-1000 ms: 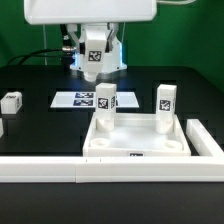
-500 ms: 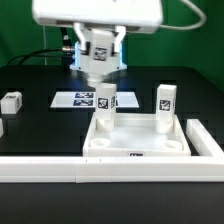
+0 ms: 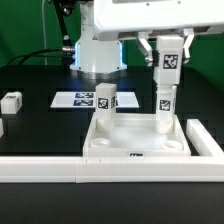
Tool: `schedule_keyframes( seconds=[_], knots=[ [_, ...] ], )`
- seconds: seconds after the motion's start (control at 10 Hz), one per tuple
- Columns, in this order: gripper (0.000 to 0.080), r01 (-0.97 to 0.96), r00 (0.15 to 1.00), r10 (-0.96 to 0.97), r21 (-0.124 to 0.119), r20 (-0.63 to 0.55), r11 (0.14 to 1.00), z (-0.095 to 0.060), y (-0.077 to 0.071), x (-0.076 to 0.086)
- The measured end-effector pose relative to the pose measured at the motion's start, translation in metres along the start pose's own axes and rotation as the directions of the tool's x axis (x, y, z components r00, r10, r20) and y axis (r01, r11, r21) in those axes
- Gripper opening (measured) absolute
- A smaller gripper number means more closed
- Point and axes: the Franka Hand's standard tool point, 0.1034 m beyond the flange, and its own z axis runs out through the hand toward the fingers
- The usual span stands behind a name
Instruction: Assemble square table
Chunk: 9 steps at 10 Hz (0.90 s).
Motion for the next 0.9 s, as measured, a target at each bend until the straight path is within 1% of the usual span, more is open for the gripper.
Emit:
schedule_keyframes(
  seconds=[0.2, 0.3, 0.4, 0.5, 0.7, 0.8, 0.9],
  knots=[
    [0.0288, 0.001, 1.0, -0.001, 0.0, 0.001, 1.0, 0.0, 0.0, 0.0],
    [0.0288, 0.005, 1.0, -0.005, -0.01, -0.018, 1.0, 0.0, 0.004, -0.002],
    [0.0288, 0.002, 1.0, -0.003, -0.028, -0.028, 1.0, 0.003, 0.011, -0.021],
    [0.0288, -0.002, 1.0, 0.002, -0.019, -0.008, 1.0, 0.008, 0.005, -0.031],
    [0.0288, -0.008, 1.0, 0.008, -0.015, 0.006, 1.0, 0.028, 0.004, -0.04],
    [0.0288, -0.013, 1.0, 0.013, -0.008, 0.01, 1.0, 0.036, -0.001, -0.039],
    [0.0288, -0.005, 1.0, 0.005, 0.006, 0.008, 1.0, 0.045, -0.015, -0.036]
  ],
)
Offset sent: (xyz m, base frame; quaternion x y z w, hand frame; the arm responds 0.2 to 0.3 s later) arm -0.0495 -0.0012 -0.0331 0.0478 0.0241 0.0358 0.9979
